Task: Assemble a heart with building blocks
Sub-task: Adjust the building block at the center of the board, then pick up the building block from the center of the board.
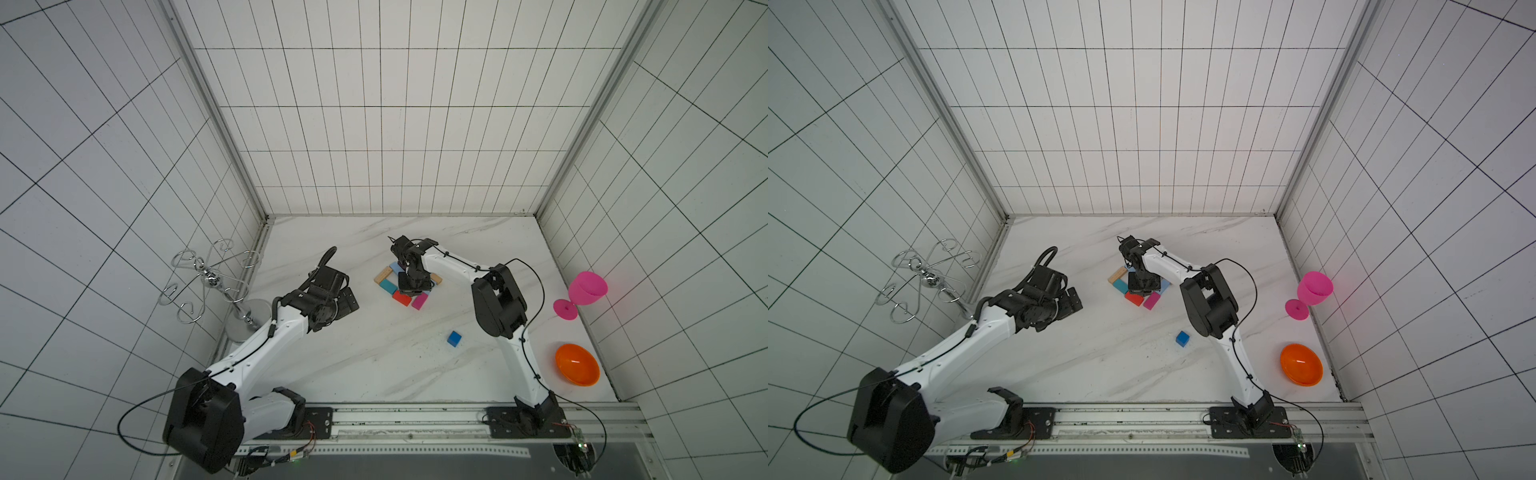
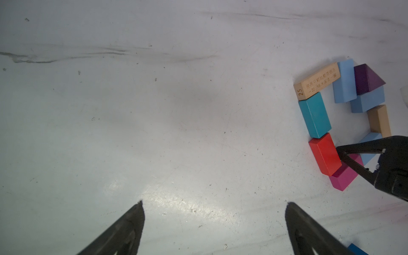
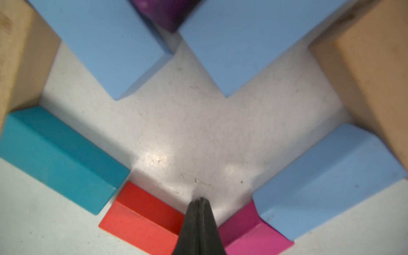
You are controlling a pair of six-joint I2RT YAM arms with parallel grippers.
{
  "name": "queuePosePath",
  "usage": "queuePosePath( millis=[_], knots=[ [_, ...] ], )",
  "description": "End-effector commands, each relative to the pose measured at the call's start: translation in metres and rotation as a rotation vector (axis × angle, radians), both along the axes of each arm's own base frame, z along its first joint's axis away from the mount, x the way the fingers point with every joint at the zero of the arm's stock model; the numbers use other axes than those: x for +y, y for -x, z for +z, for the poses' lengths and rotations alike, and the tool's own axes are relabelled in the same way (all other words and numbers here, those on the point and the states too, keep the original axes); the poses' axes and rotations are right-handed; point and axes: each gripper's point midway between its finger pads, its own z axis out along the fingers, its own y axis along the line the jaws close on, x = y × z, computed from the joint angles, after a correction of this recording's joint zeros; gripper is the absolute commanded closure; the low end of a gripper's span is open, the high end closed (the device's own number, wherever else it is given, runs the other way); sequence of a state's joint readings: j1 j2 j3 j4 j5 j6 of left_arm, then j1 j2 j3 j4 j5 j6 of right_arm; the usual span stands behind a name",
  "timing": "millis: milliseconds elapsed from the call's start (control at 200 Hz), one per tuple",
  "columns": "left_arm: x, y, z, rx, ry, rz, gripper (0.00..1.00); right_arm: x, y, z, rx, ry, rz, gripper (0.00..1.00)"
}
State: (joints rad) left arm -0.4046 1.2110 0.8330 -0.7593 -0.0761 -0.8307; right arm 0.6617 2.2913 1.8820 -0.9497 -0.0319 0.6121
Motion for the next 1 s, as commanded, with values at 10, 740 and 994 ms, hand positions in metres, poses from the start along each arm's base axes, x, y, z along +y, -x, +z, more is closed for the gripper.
queuePosePath(
  millis=[10, 740, 994],
  knots=[
    [0.001, -0.002, 0.002, -0.022, 0.009, 0.010, 0.02, -0.007, 0.007, 0.014, -0.014, 0.018, -0.008, 1.00],
    [0.006, 0.002, 0.004, -0.037, -0.001, 0.023, 0.02, -0.098, 0.075, 0.119, -0.152, 0.038, 0.181, 0.21],
    [-0.009, -0.005, -0.009, -0.004, 0.042, -0.001, 0.02, -0.139, 0.156, 0.067, 0.052, 0.073, 0.257, 0.21]
  ],
)
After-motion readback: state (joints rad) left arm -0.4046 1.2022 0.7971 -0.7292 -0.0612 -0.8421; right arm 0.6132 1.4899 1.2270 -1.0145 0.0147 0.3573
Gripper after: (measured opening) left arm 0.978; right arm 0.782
